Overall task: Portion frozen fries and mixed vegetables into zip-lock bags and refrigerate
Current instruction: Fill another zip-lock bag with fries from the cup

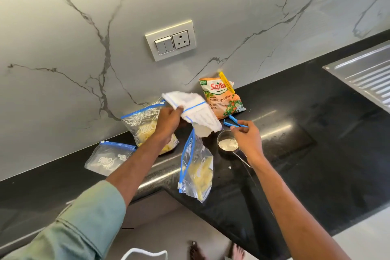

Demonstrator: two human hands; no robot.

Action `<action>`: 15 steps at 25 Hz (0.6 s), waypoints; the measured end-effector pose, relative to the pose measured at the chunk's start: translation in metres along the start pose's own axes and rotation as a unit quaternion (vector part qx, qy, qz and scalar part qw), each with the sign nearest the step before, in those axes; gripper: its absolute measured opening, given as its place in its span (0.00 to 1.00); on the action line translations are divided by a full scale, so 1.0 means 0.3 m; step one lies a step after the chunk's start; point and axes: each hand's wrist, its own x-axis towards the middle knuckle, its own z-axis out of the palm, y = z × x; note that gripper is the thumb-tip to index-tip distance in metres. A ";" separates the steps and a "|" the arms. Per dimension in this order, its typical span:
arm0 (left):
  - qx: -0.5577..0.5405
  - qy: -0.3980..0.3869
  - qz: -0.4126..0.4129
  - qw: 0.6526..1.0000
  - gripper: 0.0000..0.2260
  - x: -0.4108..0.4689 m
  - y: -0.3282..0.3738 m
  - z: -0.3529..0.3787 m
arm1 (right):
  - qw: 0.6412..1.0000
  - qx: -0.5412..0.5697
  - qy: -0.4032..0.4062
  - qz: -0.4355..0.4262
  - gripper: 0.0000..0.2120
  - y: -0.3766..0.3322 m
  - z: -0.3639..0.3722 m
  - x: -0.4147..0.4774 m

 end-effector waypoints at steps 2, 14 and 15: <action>0.024 -0.024 0.080 0.996 0.14 -0.011 0.124 0.038 | 0.997 0.071 0.004 0.026 0.17 -0.006 -0.031 0.012; 0.063 -0.240 0.256 0.934 0.12 -0.073 0.252 0.206 | 0.914 0.378 -0.060 0.136 0.22 -0.020 -0.225 0.126; 0.092 -0.235 0.251 0.935 0.12 -0.054 0.228 0.215 | 0.911 0.386 -0.045 0.136 0.21 0.001 -0.249 0.135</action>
